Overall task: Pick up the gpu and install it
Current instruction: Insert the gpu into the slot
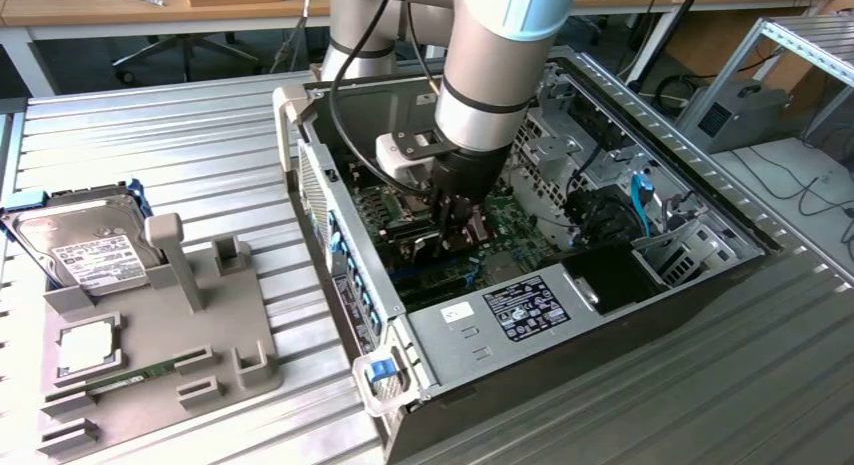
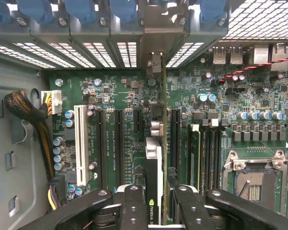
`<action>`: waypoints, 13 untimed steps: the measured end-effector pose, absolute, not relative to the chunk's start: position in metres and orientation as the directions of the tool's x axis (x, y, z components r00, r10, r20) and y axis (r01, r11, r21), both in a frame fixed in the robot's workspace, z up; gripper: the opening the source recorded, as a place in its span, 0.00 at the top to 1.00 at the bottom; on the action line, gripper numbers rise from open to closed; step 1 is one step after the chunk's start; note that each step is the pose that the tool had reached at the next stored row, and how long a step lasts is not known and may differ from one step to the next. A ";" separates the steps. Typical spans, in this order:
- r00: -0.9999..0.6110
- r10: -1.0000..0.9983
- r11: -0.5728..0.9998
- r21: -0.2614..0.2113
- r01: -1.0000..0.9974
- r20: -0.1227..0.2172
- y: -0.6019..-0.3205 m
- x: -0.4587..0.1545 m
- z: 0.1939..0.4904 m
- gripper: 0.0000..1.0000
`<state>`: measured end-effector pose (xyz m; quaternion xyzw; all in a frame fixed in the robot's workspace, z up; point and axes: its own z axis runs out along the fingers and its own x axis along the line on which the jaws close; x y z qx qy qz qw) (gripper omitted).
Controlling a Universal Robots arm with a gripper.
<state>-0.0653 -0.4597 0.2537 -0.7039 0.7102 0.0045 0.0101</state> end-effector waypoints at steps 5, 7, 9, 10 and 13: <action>-0.009 -1.000 0.009 -0.008 -1.000 -0.021 -0.460 -0.065 0.253 0.73; -0.009 -1.000 0.009 -0.008 -1.000 -0.021 -0.460 -0.065 0.253 0.73; -0.009 -1.000 0.009 -0.008 -1.000 -0.021 -0.460 -0.065 0.252 0.73; -0.009 -1.000 0.009 -0.008 -1.000 -0.020 -0.460 -0.065 0.252 0.73; -0.009 -1.000 0.009 -0.008 -1.000 -0.021 -0.460 -0.065 0.252 0.73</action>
